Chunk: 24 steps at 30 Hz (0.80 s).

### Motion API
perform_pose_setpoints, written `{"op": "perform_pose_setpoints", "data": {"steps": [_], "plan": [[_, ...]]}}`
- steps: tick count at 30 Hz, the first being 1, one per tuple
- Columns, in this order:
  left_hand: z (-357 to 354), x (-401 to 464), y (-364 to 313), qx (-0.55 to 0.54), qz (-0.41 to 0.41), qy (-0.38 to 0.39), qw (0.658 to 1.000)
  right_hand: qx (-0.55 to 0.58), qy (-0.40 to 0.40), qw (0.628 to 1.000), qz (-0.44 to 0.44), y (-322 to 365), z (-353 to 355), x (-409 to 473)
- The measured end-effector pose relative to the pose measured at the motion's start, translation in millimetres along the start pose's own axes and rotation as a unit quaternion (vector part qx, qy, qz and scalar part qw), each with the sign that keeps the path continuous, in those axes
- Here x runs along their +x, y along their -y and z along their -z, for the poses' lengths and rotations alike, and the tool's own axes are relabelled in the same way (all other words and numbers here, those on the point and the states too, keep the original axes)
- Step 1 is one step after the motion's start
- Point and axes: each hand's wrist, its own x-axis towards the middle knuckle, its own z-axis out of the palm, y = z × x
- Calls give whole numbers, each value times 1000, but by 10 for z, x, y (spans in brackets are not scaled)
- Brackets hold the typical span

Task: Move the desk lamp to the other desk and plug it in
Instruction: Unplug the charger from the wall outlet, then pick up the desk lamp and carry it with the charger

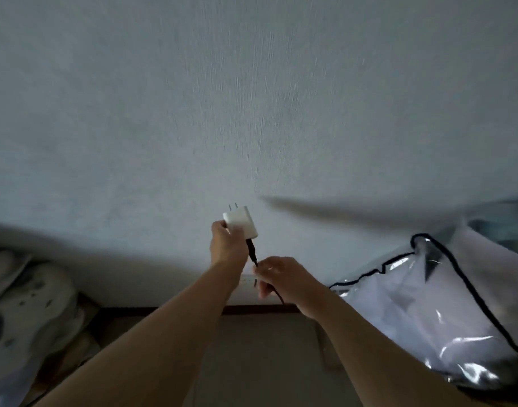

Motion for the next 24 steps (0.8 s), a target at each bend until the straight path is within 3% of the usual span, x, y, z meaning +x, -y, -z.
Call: {"op": "perform_pose_setpoints", "data": {"steps": [6, 11, 21, 24], "plan": [[322, -354, -806, -151, -11, 50, 987, -113, -36, 989, 88, 626, 290, -584], [588, -603, -1318, -259, -1, 75, 963, -157, -76, 980, 91, 839, 531, -1068], [742, -1090, -2003, -139, -109, 96, 980, -158, -260, 952, 31, 1048, 1164, -2056], [742, -1267, -2108, -120, -132, 116, 977, -162, -335, 927, 40, 1127, 1441, -2357]]}}
